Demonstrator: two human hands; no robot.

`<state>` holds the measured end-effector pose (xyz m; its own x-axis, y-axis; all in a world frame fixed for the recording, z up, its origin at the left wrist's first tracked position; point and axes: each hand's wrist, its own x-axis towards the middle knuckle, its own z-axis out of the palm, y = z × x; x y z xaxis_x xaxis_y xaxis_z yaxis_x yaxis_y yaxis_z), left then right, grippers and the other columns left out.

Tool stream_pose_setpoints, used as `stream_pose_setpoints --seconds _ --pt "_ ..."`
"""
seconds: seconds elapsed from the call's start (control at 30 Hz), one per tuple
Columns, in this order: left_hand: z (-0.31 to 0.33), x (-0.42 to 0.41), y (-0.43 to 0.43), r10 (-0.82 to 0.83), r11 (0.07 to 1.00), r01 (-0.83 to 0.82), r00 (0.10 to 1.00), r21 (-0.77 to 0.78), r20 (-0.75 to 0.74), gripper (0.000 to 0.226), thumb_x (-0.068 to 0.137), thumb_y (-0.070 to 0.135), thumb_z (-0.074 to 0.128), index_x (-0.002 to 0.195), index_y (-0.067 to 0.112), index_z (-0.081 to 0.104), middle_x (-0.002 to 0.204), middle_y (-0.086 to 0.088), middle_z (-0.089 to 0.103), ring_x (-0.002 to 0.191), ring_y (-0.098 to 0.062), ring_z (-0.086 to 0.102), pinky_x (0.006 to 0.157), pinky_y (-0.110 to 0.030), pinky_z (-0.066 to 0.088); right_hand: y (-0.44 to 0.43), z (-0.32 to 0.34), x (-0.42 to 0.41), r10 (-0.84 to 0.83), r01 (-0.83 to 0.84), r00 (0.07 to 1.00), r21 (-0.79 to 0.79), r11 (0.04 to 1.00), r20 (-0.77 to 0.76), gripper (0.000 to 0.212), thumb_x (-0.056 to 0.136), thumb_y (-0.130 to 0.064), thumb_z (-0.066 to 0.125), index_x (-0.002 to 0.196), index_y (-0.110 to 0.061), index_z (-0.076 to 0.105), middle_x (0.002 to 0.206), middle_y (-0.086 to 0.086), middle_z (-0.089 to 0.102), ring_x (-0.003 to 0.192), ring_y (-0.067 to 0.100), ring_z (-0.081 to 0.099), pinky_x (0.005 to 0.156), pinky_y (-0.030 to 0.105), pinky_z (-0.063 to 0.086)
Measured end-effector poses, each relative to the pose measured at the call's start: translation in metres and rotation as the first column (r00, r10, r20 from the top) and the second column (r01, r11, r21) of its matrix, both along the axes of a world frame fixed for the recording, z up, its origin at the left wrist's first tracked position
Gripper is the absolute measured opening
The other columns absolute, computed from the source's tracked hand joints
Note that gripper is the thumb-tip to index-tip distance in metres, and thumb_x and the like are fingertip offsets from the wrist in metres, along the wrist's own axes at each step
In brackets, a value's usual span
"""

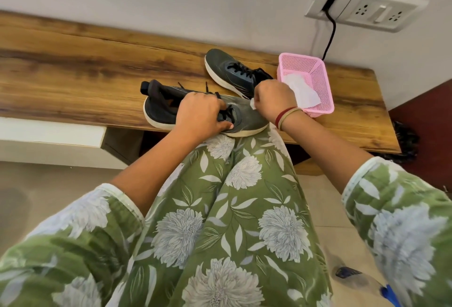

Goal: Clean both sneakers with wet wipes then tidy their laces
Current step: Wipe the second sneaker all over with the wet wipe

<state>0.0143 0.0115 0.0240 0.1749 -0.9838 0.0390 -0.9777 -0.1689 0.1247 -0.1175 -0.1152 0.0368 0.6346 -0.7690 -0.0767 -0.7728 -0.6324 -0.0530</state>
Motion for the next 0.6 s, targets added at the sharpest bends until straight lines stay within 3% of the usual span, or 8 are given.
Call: stream_pose_setpoints --seconds 0.07,0.17,0.23,0.33,0.6 --pt "0.001 0.005 0.001 0.018 1.000 -0.019 0.998 -0.017 -0.055 0.057 0.076 0.066 0.061 0.119 0.029 0.064 0.098 0.000 0.070 0.090 -0.023 0.064 0.076 -0.032 0.043 -0.011 0.002 -0.007 -0.118 0.108 0.977 0.065 0.992 0.178 0.012 0.088 -0.013 0.059 0.094 -0.011 0.070 0.094 0.008 0.067 0.085 0.023 0.061 0.074 0.030 0.049" --pt "-0.007 0.014 0.008 -0.019 0.996 0.007 0.992 -0.089 -0.125 0.056 0.075 0.064 0.064 0.118 0.027 0.066 0.095 -0.001 0.070 0.089 -0.024 0.064 0.077 -0.033 0.043 -0.015 0.000 -0.024 -0.400 0.210 0.764 0.391 0.896 0.506 0.006 0.088 -0.017 0.063 0.087 -0.013 0.067 0.091 0.002 0.066 0.085 0.015 0.057 0.080 0.028 0.046" --pt "-0.011 0.019 0.009 -0.054 0.993 0.036 0.986 -0.112 -0.155 0.055 0.076 0.063 0.064 0.116 0.026 0.067 0.095 -0.001 0.070 0.089 -0.024 0.064 0.078 -0.034 0.043 -0.004 -0.010 -0.034 -0.458 0.190 0.708 0.480 0.856 0.538 0.003 0.091 -0.015 0.059 0.088 -0.015 0.061 0.090 -0.002 0.061 0.087 0.013 0.054 0.082 0.027 0.044" --pt "-0.008 0.031 -0.001 -0.107 0.993 0.098 0.982 -0.064 -0.156 0.055 0.076 0.067 0.061 0.112 0.027 0.068 0.101 0.002 0.071 0.095 -0.022 0.064 0.080 -0.035 0.043 0.009 -0.028 -0.039 -0.460 0.111 0.694 0.549 0.828 0.554 0.004 0.093 -0.015 0.054 0.091 -0.014 0.057 0.086 -0.004 0.056 0.088 0.013 0.053 0.079 0.024 0.042" --pt "0.001 0.040 -0.035 -0.208 0.969 0.217 0.975 0.115 -0.081 0.060 0.072 0.074 0.056 0.111 0.029 0.062 0.115 0.005 0.056 0.109 -0.020 0.054 0.091 -0.040 0.035 0.016 -0.044 -0.044 -0.518 0.216 0.688 0.539 0.814 0.508 0.004 0.094 -0.016 0.051 0.095 -0.016 0.055 0.098 0.003 0.059 0.092 0.015 0.053 0.080 0.027 0.041"
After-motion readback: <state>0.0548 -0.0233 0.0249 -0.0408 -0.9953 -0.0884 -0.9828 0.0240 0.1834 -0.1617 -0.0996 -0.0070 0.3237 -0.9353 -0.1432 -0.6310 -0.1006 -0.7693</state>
